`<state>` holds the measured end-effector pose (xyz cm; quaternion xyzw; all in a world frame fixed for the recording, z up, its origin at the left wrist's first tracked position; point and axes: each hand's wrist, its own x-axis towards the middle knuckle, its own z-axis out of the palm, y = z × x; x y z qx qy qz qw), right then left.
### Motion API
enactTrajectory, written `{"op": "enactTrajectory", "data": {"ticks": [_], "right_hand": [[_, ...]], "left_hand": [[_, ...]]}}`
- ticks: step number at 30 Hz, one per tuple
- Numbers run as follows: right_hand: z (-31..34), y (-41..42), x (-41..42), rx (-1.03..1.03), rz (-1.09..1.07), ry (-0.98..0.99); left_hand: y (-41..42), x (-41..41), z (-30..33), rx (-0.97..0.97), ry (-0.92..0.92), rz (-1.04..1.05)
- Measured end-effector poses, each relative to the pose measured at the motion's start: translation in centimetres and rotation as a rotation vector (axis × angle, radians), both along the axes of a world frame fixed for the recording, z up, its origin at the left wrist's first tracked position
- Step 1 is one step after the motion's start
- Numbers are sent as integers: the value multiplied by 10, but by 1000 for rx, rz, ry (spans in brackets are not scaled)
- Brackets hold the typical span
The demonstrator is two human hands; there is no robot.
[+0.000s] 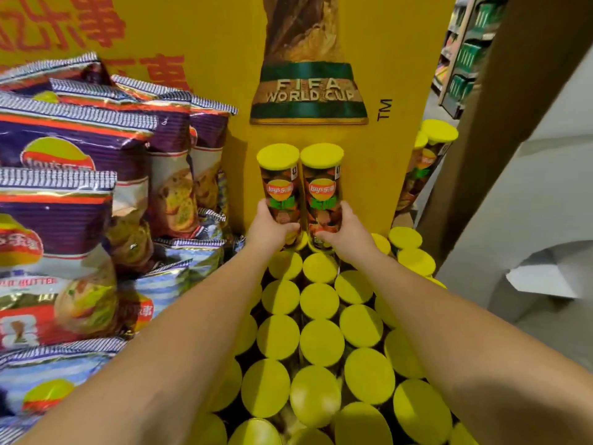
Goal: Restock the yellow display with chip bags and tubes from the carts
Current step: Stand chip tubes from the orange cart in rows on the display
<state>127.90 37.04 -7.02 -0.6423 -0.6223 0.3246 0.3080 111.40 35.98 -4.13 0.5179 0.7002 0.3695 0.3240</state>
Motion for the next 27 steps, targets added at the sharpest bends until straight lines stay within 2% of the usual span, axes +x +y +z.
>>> {"op": "enactTrajectory", "data": {"ticks": [4,10,15,18,21,27], "right_hand": [[1,0,0,-12,-50,-94],[14,-12,-3,-112,-79,5],[39,-47,5,-228,-20,-65],[61,-84,10,-225,-29,-67],[83,-139,11,-193,-73,22],[116,-303,8,-128,-201,200]], "left_hand": [[1,3,0,-33,42,-13],[-14,4,14,-177,63,-8],[-47,4,50,-255,113,-7],[-84,5,65,-226,63,-15],[-139,11,86,-161,-42,-34],[-285,28,124,-107,-131,-182]]}}
